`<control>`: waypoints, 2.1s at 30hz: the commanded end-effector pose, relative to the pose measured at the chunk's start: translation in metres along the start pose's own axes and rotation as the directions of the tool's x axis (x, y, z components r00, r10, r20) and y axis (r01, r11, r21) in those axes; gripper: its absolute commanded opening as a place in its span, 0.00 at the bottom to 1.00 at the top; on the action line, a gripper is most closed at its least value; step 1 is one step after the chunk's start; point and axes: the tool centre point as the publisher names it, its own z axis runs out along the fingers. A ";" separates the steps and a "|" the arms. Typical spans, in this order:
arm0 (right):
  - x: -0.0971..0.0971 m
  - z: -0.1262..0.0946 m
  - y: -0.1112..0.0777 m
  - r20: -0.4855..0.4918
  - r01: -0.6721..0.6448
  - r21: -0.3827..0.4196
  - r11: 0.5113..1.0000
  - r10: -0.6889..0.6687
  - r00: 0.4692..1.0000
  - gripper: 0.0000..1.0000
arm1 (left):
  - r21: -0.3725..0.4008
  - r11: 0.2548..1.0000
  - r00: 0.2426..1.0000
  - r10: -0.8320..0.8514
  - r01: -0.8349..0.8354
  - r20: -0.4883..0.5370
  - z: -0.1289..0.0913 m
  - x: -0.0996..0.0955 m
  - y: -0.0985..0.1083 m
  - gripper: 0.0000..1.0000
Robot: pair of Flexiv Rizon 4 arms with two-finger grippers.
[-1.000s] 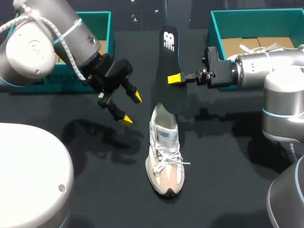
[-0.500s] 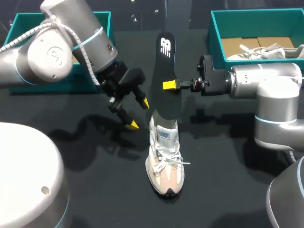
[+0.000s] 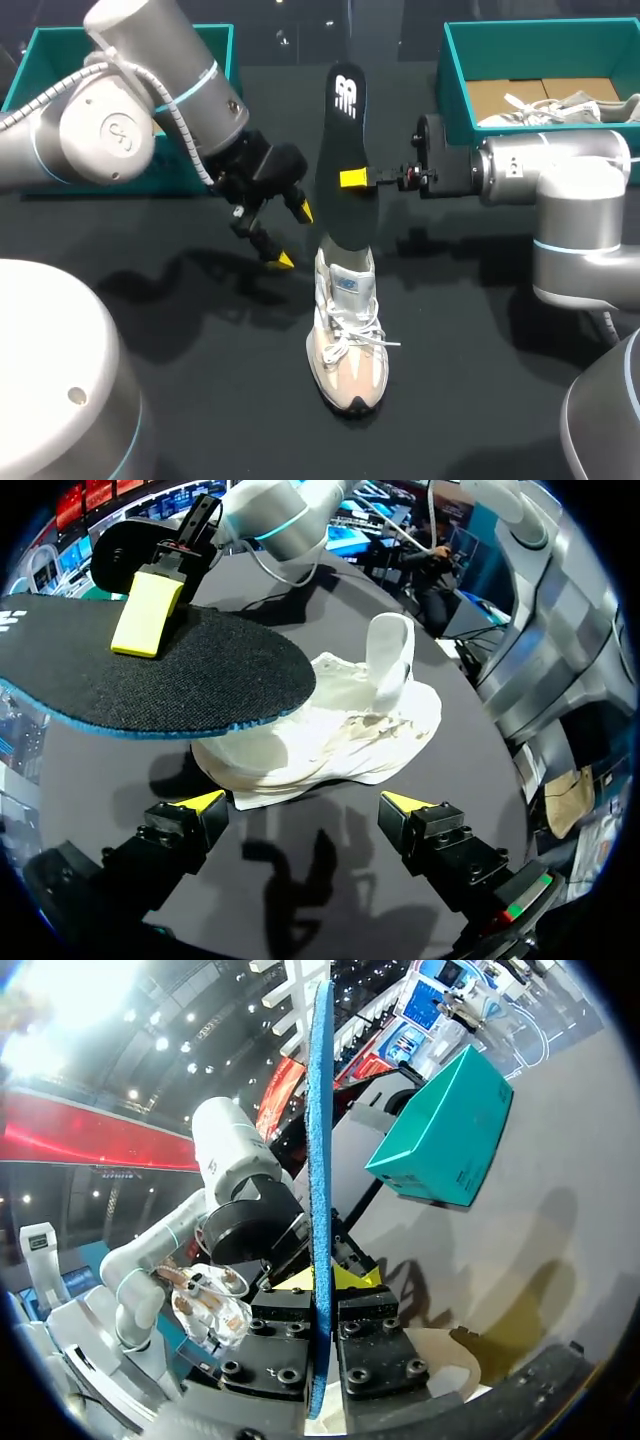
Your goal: Take the shoe out of the shoebox, open the shoe tongue, remove and reinsert the insole, then place the shoe into the shoebox
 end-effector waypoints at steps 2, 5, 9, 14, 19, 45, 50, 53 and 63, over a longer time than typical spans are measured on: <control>-0.013 0.000 -0.006 -0.031 0.024 -0.017 1.000 -0.025 0.999 0.00 | -0.053 0.999 0.999 -0.004 0.006 0.039 0.014 -0.005 -0.003 1.00; -0.013 -0.002 -0.006 -0.036 0.021 -0.022 1.000 -0.022 0.999 0.00 | -0.068 0.998 0.999 0.005 -0.002 0.040 0.014 -0.003 -0.005 1.00; -0.013 -0.002 -0.006 -0.036 0.021 -0.022 1.000 -0.022 0.999 0.00 | -0.068 0.998 0.999 0.005 -0.002 0.040 0.014 -0.003 -0.005 1.00; -0.013 -0.002 -0.006 -0.036 0.021 -0.022 1.000 -0.022 0.999 0.00 | -0.070 0.998 0.999 0.001 0.002 0.035 0.015 -0.005 -0.004 1.00; -0.017 0.001 -0.006 -0.023 0.045 -0.038 0.998 -0.046 0.999 0.00 | -0.083 0.997 1.000 0.002 0.000 0.021 0.022 -0.011 0.001 1.00; -0.029 0.003 -0.006 -0.061 0.107 -0.081 0.991 -0.112 0.992 0.00 | -0.113 0.994 1.000 -0.005 0.008 0.029 0.040 -0.018 0.011 1.00; -0.028 0.004 -0.005 -0.052 0.119 -0.081 0.990 -0.123 0.991 0.00 | -0.113 0.994 1.000 -0.005 0.008 0.029 0.040 -0.018 0.011 1.00; -0.027 0.007 -0.003 -0.040 0.132 -0.069 0.989 -0.135 0.990 0.00 | -0.113 0.994 1.000 -0.005 0.008 0.029 0.040 -0.018 0.011 1.00; -0.031 0.006 0.000 -0.041 0.198 -0.042 0.979 -0.199 0.979 0.00 | -0.113 0.994 1.000 -0.005 0.008 0.029 0.040 -0.018 0.011 1.00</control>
